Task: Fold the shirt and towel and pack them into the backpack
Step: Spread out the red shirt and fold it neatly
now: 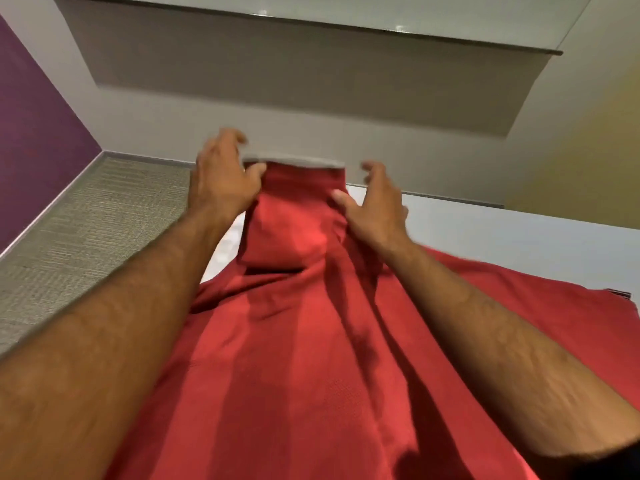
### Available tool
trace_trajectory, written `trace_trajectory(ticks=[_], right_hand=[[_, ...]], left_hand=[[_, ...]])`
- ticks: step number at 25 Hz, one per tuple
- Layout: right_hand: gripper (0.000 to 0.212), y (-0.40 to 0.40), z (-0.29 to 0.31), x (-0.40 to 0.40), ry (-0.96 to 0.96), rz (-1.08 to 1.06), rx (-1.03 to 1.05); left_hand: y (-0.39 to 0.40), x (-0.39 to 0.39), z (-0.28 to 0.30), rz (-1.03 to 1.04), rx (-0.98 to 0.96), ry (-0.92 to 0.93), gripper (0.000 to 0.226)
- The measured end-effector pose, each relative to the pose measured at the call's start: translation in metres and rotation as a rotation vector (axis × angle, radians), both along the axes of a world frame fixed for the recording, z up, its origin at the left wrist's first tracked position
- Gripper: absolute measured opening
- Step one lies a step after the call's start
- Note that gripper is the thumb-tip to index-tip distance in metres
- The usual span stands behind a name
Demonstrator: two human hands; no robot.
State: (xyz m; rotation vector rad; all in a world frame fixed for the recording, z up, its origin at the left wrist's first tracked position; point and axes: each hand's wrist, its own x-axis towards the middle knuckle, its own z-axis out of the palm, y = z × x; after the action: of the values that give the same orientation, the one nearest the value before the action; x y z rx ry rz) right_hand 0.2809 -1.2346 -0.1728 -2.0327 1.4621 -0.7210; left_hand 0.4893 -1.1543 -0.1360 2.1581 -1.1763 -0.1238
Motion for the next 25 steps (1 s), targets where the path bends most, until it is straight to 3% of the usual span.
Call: trace_trajectory(ticks=[2,4,6,9,11,15,18,22,25], right_hand=[[0.071,-0.006,0.004,-0.004,-0.066,-0.007,-0.113],[0.065,0.006,-0.006,-0.017,-0.068,0.036,-0.218],[0.053,0.024,-0.025,-0.039,-0.033,0.080,-0.293],[0.053,0.057,-0.057,-0.082,0.107,0.157,-0.278],[0.065,0.078,-0.069,-0.113,0.307,0.164,-0.181],[0.091,0.081,-0.081,-0.173,0.699,-0.014,0.068],[0.094,0.059,-0.075,-0.203,0.727,-0.112,0.188],[0.085,0.035,-0.067,-0.240,0.740,-0.027,0.193],[0.072,0.022,-0.060,-0.277,0.642,-0.047,0.096]], left_hand=[[-0.008,-0.008,0.003,-0.006,-0.201,-0.018,0.063],[0.001,-0.021,-0.015,-0.143,-0.215,-0.083,0.063],[0.024,-0.035,-0.047,-0.348,-0.129,-0.136,0.062],[0.067,-0.053,-0.092,-0.593,0.209,-0.256,0.082],[0.091,-0.056,-0.114,-0.563,0.419,-0.328,0.092],[0.108,-0.052,-0.123,-0.344,0.512,-0.322,0.105],[0.110,-0.050,-0.120,-0.297,0.528,-0.319,0.109],[0.110,-0.049,-0.119,-0.276,0.579,-0.305,0.111],[0.106,-0.052,-0.114,-0.209,0.455,-0.311,0.094]])
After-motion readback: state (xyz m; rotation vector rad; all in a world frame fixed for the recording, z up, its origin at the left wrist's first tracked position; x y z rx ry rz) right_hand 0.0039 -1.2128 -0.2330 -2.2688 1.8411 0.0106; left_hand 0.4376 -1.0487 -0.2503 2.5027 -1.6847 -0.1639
